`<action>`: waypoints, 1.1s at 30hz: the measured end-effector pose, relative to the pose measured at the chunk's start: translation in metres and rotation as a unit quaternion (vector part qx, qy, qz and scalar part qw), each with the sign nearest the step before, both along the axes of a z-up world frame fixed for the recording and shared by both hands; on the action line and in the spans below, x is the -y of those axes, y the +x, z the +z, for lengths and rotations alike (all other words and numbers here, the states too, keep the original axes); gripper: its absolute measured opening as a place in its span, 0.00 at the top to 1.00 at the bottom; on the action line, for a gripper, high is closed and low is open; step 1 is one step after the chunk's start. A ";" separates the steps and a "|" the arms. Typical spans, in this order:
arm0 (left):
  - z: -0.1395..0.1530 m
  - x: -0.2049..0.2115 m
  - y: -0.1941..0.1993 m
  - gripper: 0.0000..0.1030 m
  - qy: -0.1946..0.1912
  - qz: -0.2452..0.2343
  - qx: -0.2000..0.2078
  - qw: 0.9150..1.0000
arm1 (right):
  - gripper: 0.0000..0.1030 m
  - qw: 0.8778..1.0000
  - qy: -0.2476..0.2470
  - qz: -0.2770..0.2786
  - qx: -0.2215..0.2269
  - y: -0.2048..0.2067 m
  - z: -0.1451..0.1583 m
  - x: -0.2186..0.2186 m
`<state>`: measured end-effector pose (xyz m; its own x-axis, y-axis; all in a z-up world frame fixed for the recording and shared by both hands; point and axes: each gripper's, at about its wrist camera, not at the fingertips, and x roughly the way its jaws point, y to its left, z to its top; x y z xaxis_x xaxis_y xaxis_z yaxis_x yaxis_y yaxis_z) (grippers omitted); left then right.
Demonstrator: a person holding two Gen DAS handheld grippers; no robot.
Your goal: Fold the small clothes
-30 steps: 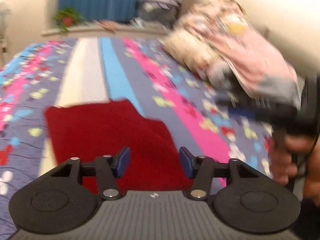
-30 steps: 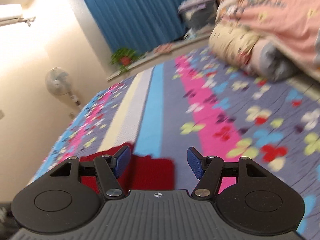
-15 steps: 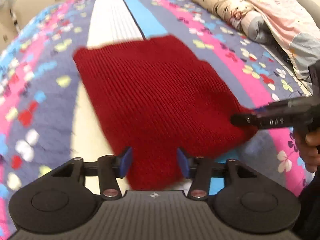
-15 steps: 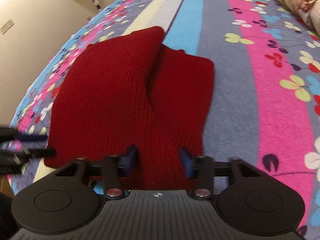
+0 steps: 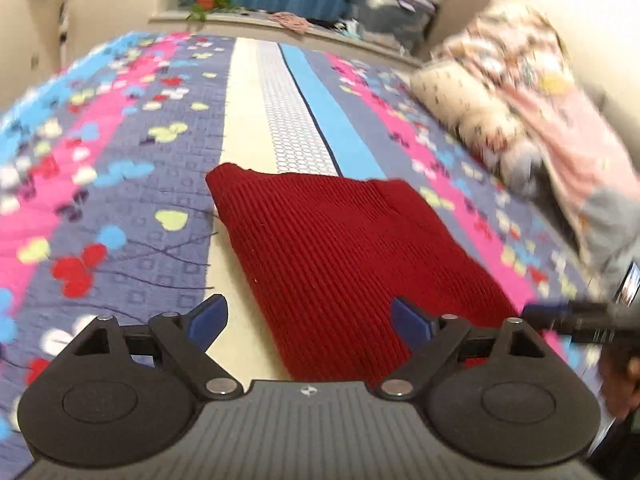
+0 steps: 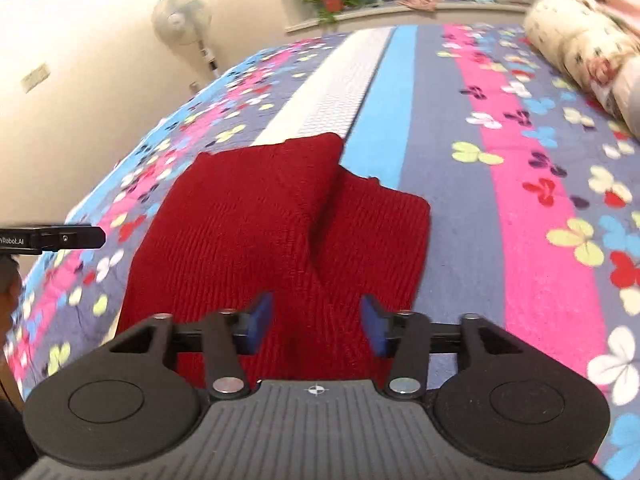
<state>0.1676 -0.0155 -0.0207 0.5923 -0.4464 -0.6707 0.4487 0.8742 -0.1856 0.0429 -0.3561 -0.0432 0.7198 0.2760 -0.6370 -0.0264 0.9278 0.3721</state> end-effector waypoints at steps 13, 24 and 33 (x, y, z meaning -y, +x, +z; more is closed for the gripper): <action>-0.091 -0.015 0.081 0.05 -0.210 0.031 -0.170 0.962 | 0.48 0.998 0.007 0.024 -0.063 0.027 -0.043 -0.015; -0.095 0.011 0.085 0.31 -0.201 0.036 -0.128 0.971 | 0.74 0.999 -0.001 0.020 -0.025 0.014 -0.040 -0.014; -0.019 -0.019 0.031 0.39 -0.153 0.056 -0.038 0.986 | 0.82 1.000 0.012 -0.004 0.014 -0.005 -0.011 -0.047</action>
